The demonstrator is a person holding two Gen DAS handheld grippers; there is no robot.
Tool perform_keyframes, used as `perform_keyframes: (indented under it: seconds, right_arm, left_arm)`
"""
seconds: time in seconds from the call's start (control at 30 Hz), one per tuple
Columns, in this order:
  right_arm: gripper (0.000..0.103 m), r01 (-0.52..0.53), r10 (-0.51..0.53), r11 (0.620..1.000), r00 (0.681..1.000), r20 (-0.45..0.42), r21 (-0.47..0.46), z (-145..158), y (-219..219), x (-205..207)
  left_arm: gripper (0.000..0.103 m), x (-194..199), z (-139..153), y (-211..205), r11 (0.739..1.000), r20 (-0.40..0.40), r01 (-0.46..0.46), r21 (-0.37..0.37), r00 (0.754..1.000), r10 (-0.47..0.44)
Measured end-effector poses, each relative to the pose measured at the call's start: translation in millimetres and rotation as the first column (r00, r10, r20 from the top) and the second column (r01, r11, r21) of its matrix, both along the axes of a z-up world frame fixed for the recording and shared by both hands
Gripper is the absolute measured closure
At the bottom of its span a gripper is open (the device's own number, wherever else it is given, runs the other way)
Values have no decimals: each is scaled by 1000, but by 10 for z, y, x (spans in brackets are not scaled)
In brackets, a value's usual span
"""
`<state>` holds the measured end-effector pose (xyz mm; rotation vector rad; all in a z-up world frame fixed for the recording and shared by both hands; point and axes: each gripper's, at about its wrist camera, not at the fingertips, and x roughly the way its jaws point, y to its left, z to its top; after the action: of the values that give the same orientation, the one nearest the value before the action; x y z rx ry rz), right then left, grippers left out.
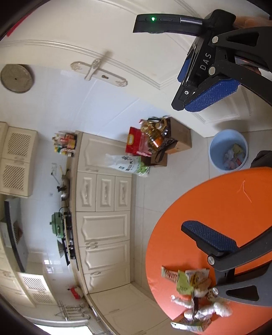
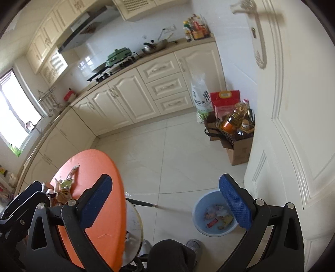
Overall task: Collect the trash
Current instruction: 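Return both tools to the orange table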
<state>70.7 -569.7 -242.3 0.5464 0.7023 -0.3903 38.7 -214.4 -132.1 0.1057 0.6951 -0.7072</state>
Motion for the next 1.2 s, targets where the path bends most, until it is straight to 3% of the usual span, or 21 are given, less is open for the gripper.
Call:
perform_keyframes:
  seconds: [0.33,0.6,0.73,0.97,1.2]
  right_arm:
    - [0,-203,211,974,975,74,-102,655,1185,248]
    - [0,-342,365,920,925,103,-190,932,2091,380]
    - [0,-398,433,883,896,102,-250,1022,2488,426]
    - [0,-466,513,833,852,100,-298,1005,3022,496]
    - [0,-461,506,828,860,71,-320,861,3133,662]
  left_arm:
    - [1,-762,330,1423,983,172,-174,-64,968,183]
    - [1,-1579,454,2361,949,217,-294,-115,925,313]
    - [1,-1871,347,2757,921,197,-369,-127,900,388]
    - [1,-2226,195,3169,871,163,-475,-126,856,490]
    - [1,-2039,176,3078,851,127,-518,-83,842,525]
